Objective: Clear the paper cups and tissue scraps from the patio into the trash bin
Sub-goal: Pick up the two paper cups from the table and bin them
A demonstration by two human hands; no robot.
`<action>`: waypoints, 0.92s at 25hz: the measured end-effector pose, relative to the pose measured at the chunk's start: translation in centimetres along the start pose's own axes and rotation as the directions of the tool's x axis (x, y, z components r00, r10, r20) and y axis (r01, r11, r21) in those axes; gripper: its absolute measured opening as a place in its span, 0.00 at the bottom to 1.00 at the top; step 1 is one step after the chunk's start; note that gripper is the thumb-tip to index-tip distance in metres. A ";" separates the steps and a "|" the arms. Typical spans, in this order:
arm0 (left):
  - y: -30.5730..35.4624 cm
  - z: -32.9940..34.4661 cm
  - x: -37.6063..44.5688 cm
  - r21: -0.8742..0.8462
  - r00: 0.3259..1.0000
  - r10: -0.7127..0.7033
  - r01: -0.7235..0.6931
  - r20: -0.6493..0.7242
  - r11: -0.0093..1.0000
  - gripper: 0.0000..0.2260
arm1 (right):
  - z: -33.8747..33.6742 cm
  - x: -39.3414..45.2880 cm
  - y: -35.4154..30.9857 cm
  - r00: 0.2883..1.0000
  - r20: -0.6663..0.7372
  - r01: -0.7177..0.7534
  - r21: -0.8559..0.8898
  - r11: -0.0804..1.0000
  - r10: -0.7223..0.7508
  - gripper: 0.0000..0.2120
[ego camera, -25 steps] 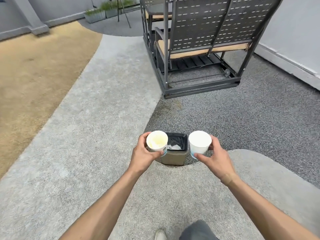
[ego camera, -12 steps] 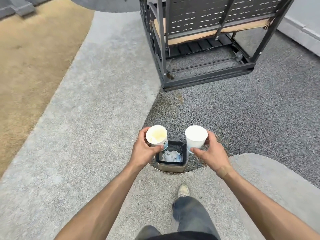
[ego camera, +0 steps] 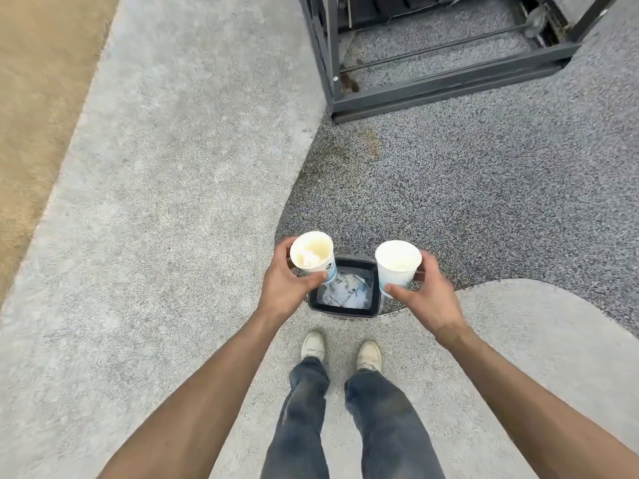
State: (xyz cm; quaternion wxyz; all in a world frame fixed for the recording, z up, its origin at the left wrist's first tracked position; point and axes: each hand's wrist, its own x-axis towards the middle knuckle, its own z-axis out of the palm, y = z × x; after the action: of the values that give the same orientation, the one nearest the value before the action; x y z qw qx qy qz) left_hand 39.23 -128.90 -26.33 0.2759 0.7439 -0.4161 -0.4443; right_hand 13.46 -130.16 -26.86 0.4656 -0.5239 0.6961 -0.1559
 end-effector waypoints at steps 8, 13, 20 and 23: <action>-13.5 7.0 10.1 0.054 0.985 -0.165 0.163 0.051 0.985 0.38 | 11.9 9.3 9.7 0.980 0.032 -0.196 -0.047 0.980 0.198 0.40; -22.3 13.1 14.7 0.142 0.959 -0.266 0.251 0.101 0.957 0.36 | 19.3 14.3 16.6 0.957 0.017 -0.284 -0.154 0.946 0.290 0.35; -27.7 17.1 18.8 0.320 0.932 -0.356 0.320 0.061 0.892 0.35 | 24.0 19.8 21.3 0.940 -0.029 -0.328 -0.349 0.878 0.340 0.29; -28.0 18.1 19.5 0.413 0.933 -0.352 0.294 0.072 0.862 0.37 | 24.9 20.6 22.0 0.928 -0.053 -0.361 -0.386 0.849 0.370 0.29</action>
State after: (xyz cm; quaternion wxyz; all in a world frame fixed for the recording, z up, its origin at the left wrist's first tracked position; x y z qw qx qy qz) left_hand 38.63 -132.44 -64.78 0.0104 0.8090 -0.3854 -0.4438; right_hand 20.44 -132.55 -65.29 0.3814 -0.4655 0.7944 0.0824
